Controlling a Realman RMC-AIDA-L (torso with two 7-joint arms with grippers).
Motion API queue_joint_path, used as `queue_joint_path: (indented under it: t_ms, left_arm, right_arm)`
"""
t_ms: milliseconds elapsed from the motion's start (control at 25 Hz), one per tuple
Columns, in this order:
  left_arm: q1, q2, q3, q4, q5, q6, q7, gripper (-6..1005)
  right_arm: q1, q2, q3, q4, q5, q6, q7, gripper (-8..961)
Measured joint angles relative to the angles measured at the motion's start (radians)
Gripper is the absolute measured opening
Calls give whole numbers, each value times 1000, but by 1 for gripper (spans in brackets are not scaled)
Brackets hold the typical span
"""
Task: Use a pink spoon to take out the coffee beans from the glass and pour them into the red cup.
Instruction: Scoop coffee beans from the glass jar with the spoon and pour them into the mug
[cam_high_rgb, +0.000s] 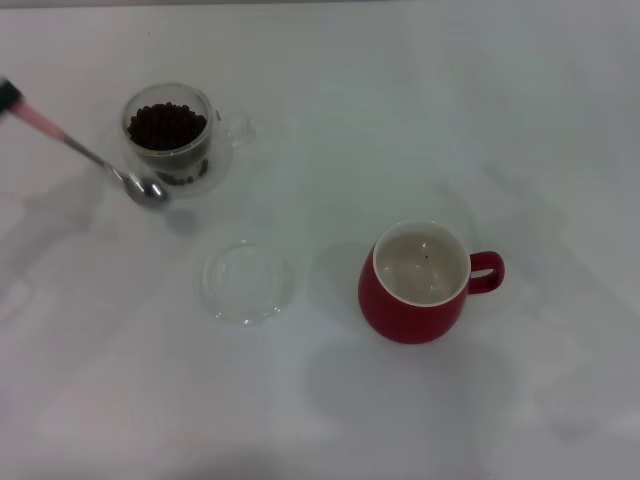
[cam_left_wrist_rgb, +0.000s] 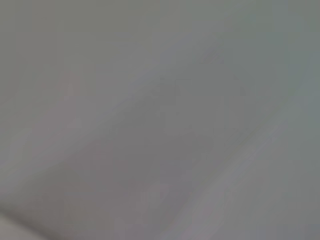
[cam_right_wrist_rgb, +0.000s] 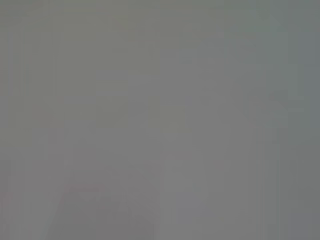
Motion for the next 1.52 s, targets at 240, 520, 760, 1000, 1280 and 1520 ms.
queue_joint_path:
  t_ms: [240,520,760,1000,1280,1520]
  left_arm:
    - [-100,90,2,41,58,-46,-109,132]
    - [-215,164,0,43,143,-152,-188,132]
    - [-291,172,1,48,243,-286,-204,132]
    - [-353,156,3,48,314,-363,-224,131]
    - [-393,117,5,50,384,-397,-235,132]
    - [-390,83,5,51,424,-423,-225,131]
  right_arm:
    - [9,6,-15,3,-2,-12,1,660]
    - [21,9,-41,16,-2,-48,11,660]
    - [24,13,-78,32,-2,-58,10,660]
    - [42,9,-95,60,-1,-57,11,660]
    - [54,10,-105,64,-1,-56,11,659]
    - [63,8,-106,65,-1,-54,12,659]
